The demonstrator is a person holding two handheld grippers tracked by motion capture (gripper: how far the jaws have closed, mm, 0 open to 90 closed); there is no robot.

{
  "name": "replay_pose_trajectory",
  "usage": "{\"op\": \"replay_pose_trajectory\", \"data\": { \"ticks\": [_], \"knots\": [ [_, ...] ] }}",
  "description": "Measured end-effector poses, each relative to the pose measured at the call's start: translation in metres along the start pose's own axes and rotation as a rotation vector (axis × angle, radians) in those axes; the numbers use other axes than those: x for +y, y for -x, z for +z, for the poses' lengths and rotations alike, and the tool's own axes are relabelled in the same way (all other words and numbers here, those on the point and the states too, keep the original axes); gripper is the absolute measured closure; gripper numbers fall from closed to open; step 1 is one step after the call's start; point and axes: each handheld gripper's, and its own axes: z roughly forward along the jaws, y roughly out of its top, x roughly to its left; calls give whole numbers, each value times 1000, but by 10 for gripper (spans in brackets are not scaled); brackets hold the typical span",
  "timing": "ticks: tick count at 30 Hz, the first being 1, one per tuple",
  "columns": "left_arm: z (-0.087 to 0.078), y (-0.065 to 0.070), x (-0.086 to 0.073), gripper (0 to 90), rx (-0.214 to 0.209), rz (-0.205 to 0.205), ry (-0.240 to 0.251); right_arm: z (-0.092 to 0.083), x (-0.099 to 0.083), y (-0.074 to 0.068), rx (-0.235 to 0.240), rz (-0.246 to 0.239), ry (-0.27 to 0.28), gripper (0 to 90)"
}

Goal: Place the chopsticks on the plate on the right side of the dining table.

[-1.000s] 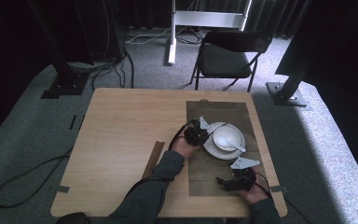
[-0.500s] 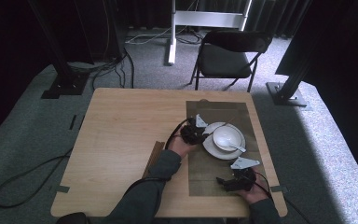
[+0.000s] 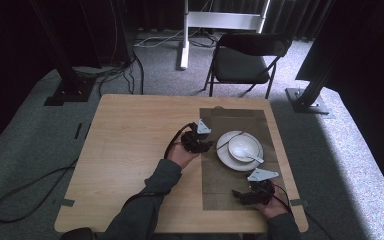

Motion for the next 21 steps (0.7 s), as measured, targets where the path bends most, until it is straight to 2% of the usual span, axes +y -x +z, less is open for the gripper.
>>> {"op": "replay_pose_trajectory", "data": {
  "ticks": [3, 9, 16, 18, 21],
  "knots": [
    [-10, -2, -1, 594, -4, -1, 2, 0, 0, 0, 0, 1, 0, 114],
    [-24, -3, -5, 586, 14, 3, 3, 0, 0, 0, -1, 0, -1, 114],
    [-38, -5, -14, 575, 16, -34, 13, 0, 0, 0, 0, -1, -1, 113],
    [-44, -8, -21, 575, 13, -61, 16, 0, 0, 0, -1, 0, -1, 114],
    [-46, -8, -24, 574, 19, -61, 17, 0, 0, 0, 0, 0, -1, 113]
  ]
}}
